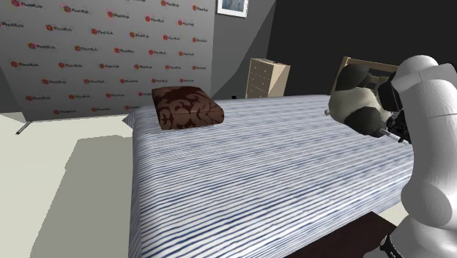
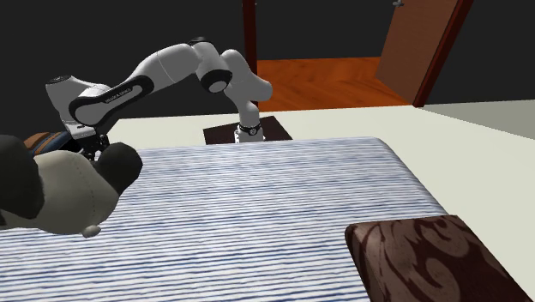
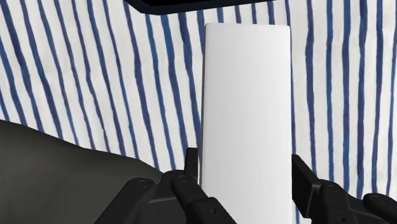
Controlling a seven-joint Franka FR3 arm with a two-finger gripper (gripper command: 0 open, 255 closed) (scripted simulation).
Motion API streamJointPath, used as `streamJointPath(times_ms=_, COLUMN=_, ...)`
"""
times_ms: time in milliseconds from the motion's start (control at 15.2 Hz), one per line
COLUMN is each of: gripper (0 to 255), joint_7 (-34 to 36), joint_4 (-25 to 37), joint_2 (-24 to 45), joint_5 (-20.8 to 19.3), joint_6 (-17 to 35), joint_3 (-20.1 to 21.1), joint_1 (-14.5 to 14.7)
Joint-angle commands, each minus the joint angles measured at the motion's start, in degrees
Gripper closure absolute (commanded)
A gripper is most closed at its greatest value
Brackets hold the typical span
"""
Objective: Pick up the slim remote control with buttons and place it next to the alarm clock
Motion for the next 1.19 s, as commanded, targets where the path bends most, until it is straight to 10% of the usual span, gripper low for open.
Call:
streamJointPath(times_ms=0, gripper=255, joint_7=0.04, joint_4=-0.61, joint_2=0.54, joint_5=0.01, joint_6=-1.39, joint_3=1.12, joint_1=0.55)
streamJointPath(times_ms=198, gripper=255, joint_7=0.16, joint_4=-0.63, joint_2=0.38, joint_5=-0.24, joint_6=-1.28, joint_3=1.4, joint_1=0.39)
streamJointPath(times_ms=264, gripper=0, joint_7=0.33, joint_4=-1.11, joint_2=0.06, joint_5=-0.39, joint_6=-1.14, joint_3=1.21, joint_1=0.93)
streamJointPath(times_ms=1122, gripper=0, joint_7=1.62, joint_4=2.48, joint_2=-2.37, joint_5=-2.67, joint_6=-6.37, joint_3=-0.67, joint_1=0.74)
